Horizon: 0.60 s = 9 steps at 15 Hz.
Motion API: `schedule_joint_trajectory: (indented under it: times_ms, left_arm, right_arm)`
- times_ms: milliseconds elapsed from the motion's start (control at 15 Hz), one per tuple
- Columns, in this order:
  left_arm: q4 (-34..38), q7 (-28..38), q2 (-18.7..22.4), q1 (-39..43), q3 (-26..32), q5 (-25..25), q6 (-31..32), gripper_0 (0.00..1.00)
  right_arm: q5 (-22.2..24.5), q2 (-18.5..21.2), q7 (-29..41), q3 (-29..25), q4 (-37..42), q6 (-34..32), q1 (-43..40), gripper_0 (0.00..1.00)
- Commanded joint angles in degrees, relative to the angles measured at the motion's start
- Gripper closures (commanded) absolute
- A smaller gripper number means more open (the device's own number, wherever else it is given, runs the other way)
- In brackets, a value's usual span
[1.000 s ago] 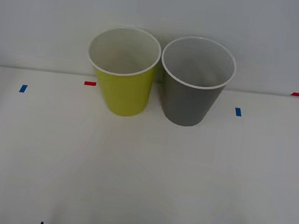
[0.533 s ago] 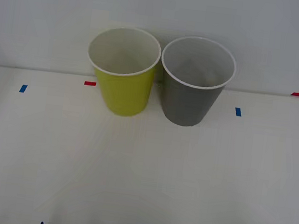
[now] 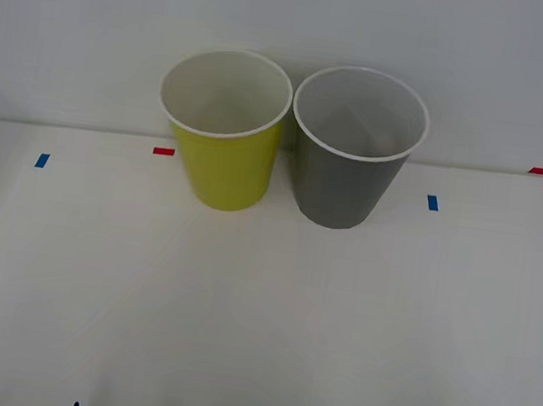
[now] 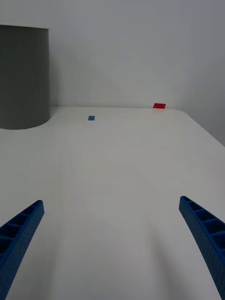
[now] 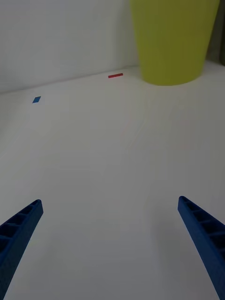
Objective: Put cans in the gray bin and PET bottles in the light green bin.
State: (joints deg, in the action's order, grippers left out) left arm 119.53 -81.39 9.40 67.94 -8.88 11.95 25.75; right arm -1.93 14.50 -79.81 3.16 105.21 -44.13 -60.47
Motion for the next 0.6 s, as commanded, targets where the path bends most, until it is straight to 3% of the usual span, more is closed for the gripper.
schedule_joint_trajectory:
  times_ms: [67,600]
  left_arm:
    - [0.0,0.0,0.0,0.0,0.0,0.0,0.0,0.0]
    - [0.0,0.0,0.0,0.0,0.0,0.0,0.0,0.0]
  right_arm:
    - [0.0,0.0,0.0,0.0,0.0,0.0,0.0,0.0]
    - [0.0,0.0,0.0,0.0,0.0,0.0,0.0,0.0]
